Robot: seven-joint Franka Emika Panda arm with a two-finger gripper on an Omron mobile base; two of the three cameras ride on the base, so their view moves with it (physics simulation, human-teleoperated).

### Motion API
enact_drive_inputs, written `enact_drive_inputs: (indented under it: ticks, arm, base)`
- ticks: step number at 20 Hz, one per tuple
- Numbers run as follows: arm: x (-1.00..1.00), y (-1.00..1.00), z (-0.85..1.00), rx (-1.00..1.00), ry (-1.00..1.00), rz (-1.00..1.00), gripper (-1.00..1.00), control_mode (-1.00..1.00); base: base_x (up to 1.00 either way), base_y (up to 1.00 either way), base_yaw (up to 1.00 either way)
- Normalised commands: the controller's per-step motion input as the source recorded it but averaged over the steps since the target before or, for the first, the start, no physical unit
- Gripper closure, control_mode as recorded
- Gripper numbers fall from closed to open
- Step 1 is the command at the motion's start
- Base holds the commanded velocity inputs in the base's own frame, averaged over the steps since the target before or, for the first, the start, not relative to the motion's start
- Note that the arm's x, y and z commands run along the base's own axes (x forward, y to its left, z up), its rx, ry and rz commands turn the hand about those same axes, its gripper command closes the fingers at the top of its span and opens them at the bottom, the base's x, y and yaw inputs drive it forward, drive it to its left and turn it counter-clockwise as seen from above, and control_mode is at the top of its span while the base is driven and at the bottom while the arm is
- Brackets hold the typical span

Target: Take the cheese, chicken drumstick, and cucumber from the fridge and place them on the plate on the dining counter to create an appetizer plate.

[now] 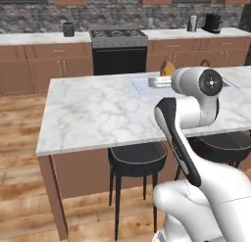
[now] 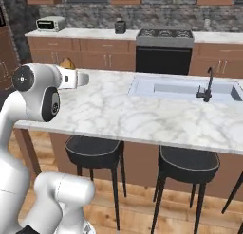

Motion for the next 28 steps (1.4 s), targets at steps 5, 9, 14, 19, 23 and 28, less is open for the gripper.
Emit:
enact_drive_inputs:
  ticks: [5,9,14,19,23,28]
  arm:
    - [0.00,0.00,0.00,0.00,0.00,0.00,1.00,1.00]
    - [0.00,0.00,0.00,0.00,0.00,0.00,1.00,1.00]
    - [0.00,0.00,0.00,0.00,0.00,0.00,1.00,1.00]
    - [0.00,0.00,0.00,0.00,0.00,0.00,1.00,1.00]
    - [0.00,0.00,0.00,0.00,0.00,0.00,1.00,1.00]
    - [0.00,0.00,0.00,0.00,0.00,0.00,1.00,1.00]
  base:
    - [0.03,-1.00,-0.25]
    - [0.15,-1.00,-0.20]
    - [0.27,-1.00,-0.11]
    - [0.40,-1.00,-0.09]
    - [0.73,-0.98,-0.06]
    - [0.97,-0.84,-0.02]
